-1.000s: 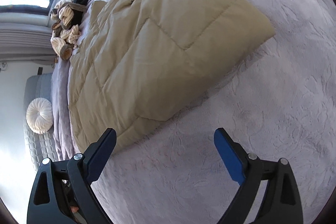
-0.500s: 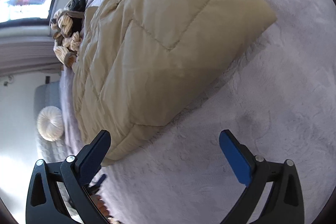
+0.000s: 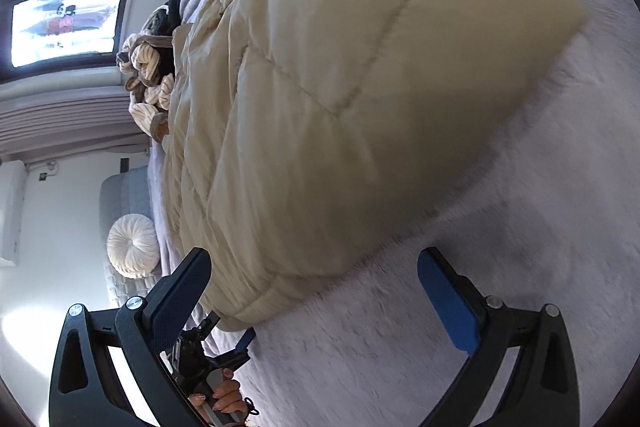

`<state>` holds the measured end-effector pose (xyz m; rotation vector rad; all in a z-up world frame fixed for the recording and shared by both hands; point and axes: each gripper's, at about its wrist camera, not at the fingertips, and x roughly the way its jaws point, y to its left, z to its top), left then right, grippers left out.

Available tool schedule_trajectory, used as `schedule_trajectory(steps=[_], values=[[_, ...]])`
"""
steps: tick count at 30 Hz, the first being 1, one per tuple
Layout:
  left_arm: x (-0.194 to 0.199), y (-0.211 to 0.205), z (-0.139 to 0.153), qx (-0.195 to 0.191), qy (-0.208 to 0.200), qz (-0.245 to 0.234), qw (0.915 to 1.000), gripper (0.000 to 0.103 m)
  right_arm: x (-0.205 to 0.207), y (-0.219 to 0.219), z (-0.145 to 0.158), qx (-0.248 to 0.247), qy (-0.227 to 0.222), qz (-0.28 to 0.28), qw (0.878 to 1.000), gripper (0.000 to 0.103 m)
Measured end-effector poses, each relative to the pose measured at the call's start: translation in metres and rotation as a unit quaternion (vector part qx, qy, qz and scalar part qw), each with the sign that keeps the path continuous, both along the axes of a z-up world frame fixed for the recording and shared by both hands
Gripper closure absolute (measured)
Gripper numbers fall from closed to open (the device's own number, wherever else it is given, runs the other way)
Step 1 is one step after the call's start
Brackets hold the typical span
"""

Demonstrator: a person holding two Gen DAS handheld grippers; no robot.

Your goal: Fold large clothes

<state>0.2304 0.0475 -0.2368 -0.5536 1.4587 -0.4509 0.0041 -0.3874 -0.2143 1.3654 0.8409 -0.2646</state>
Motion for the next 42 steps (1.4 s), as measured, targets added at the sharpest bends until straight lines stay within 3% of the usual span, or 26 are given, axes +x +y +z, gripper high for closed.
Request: schedule_trajectory(steps=[6, 13, 15, 17, 19, 20, 21, 23, 24, 27, 33, 42], values=[[0.022, -0.01, -0.003, -0.019, -0.002, 0.024, 0.9995, 0.0, 0.019, -0.011, -0.01, 0.015, -0.04, -0.03, 0.999, 0.0], [0.037, -0.023, -0.01, 0.0, -0.007, 0.044, 0.999, 0.0, 0.039, -0.018, -0.023, 0.021, -0.038, -0.047, 0.998, 0.0], [0.035, -0.026, -0.004, 0.003, -0.014, 0.049, 0.9987, 0.014, 0.039, -0.019, -0.023, 0.03, -0.038, -0.052, 0.998, 0.0], [0.038, -0.027, 0.004, -0.002, -0.018, 0.048, 0.9987, 0.042, 0.036, -0.019, -0.023, 0.04, -0.041, -0.055, 0.997, 0.001], [0.041, -0.025, 0.012, -0.009, -0.022, 0.05, 0.9985, 0.058, 0.032, -0.019, -0.024, 0.053, -0.041, -0.065, 0.996, 0.005], [0.041, -0.022, 0.016, -0.011, -0.025, 0.051, 0.9983, 0.067, 0.03, -0.019, -0.024, 0.059, -0.039, -0.07, 0.995, 0.011], [0.042, -0.022, 0.022, -0.014, -0.032, 0.05, 0.9981, 0.07, 0.026, -0.02, -0.026, 0.07, -0.034, -0.08, 0.994, 0.028], [0.042, -0.021, 0.035, -0.023, -0.049, 0.045, 0.9975, 0.08, 0.022, -0.022, -0.03, 0.093, -0.039, -0.096, 0.99, 0.048], [0.042, -0.02, 0.04, -0.027, -0.054, 0.044, 0.9972, 0.081, 0.02, -0.021, -0.03, 0.099, -0.047, -0.099, 0.989, 0.059], [0.039, -0.018, 0.056, -0.048, -0.069, 0.048, 0.9953, 0.087, 0.02, -0.019, -0.022, 0.093, -0.06, -0.09, 0.99, 0.073], [0.032, -0.018, 0.082, -0.079, -0.092, 0.059, 0.9909, 0.088, 0.016, -0.016, -0.003, 0.092, -0.093, -0.056, 0.99, 0.079], [-0.014, -0.007, 0.105, -0.084, -0.109, 0.038, 0.9898, 0.088, -0.007, -0.009, 0.006, 0.101, -0.087, -0.036, 0.99, 0.08]])
